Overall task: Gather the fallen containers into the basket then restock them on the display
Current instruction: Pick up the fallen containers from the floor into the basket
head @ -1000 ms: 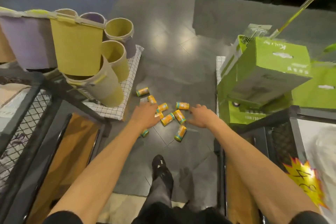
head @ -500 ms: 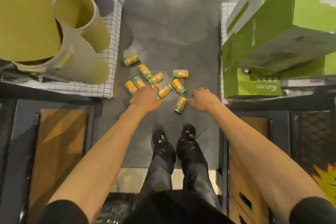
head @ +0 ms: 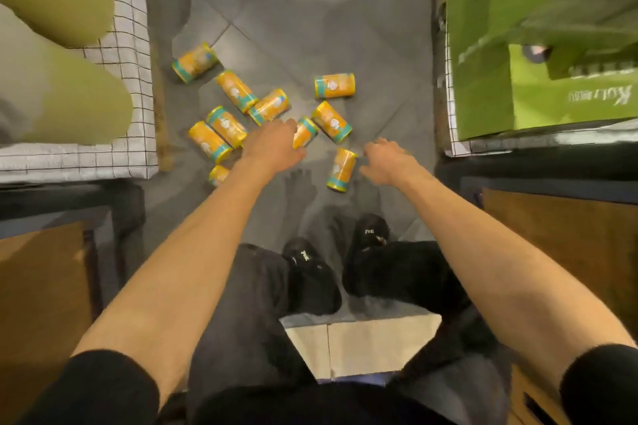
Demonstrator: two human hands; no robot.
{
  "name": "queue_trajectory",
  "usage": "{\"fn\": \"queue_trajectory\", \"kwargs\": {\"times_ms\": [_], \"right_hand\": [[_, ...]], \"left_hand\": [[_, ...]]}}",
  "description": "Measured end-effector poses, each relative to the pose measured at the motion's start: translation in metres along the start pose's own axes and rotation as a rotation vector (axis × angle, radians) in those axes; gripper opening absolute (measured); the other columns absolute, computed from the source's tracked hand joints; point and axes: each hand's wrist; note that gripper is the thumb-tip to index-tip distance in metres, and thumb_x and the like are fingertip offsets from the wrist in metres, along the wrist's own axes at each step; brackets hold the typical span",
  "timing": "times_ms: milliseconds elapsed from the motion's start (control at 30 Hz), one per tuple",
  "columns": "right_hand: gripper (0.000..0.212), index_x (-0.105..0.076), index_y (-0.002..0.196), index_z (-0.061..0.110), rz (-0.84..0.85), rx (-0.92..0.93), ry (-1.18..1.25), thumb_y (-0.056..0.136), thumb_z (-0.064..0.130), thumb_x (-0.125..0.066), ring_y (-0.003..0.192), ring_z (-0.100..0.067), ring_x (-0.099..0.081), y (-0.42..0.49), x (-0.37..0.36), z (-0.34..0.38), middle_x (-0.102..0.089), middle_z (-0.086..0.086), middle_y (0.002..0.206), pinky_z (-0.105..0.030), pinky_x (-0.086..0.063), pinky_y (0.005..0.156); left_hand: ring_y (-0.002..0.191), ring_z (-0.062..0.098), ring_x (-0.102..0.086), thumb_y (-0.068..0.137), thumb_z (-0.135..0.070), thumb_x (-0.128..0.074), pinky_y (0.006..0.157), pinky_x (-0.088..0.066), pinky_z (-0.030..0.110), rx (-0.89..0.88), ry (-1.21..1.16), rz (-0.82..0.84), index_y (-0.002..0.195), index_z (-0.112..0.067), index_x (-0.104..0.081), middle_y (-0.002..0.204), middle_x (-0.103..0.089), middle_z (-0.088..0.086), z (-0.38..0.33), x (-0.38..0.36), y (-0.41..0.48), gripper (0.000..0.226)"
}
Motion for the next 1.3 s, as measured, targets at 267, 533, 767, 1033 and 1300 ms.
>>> {"fn": "queue_trajectory", "kwargs": {"times_ms": [267,533,767,1033,1300], "right_hand": [[0.044,-0.053,0.131,0.007,-0.049,-0.087,0.055,0.093,0.029,-0.056,0.123,-0.037,-0.050,0.147,-0.112,-0.033,-0.051,-0.020,0.134,-0.039,-0.041,0.099],[0.053,-0.051,0.129,0.004,-0.148,-0.191,0.301,0.092,0.041,-0.058,0.121,-0.037,-0.052,0.249,-0.193,-0.066,-0.053,-0.020,0.134,-0.041,-0.045,0.095],[0.076,-0.048,0.132,0.004,-0.172,-0.276,0.586,0.084,0.060,-0.064,0.122,-0.034,-0.054,0.279,-0.216,-0.060,-0.054,-0.017,0.135,-0.036,-0.045,0.092],[0.075,-0.056,0.125,0.005,-0.187,-0.322,0.934,0.074,0.056,-0.077,0.108,-0.026,-0.061,0.292,-0.227,-0.045,-0.062,-0.011,0.124,-0.027,-0.041,0.074],[0.066,-0.064,0.116,0.006,-0.200,-0.392,1.053,0.069,0.047,-0.084,0.097,-0.021,-0.065,0.278,-0.222,-0.038,-0.067,-0.007,0.115,-0.026,-0.043,0.069]], "left_hand": [[0.120,0.037,-0.052,0.090,-0.041,-0.056,0.090,-0.045,0.045,0.054,-0.067,-0.025,0.128,-0.012,-0.055,0.127,-0.057,0.016,0.018,-0.114,0.134,0.048],[0.124,0.039,-0.046,0.090,-0.031,-0.059,0.095,-0.041,0.046,0.085,-0.159,-0.117,0.131,-0.005,-0.051,0.131,-0.051,0.022,0.037,-0.209,0.236,0.049],[0.123,0.039,-0.046,0.088,-0.031,-0.069,0.099,-0.040,0.046,0.066,-0.182,-0.167,0.131,0.000,-0.044,0.130,-0.048,0.025,0.036,-0.231,0.274,0.059],[0.112,0.037,-0.053,0.079,-0.044,-0.077,0.082,-0.042,0.040,0.114,-0.171,-0.156,0.119,0.001,-0.052,0.119,-0.057,0.022,0.039,-0.239,0.288,0.065],[0.084,0.029,-0.049,0.073,-0.049,-0.081,0.064,-0.033,0.040,0.203,-0.295,-0.137,0.092,-0.001,-0.053,0.087,-0.049,0.012,0.051,-0.246,0.242,0.058]]}}
Point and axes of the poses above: each hand's wrist, its own y-axis towards the middle knuckle, its own x-axis out of the back of the hand, z = x × y
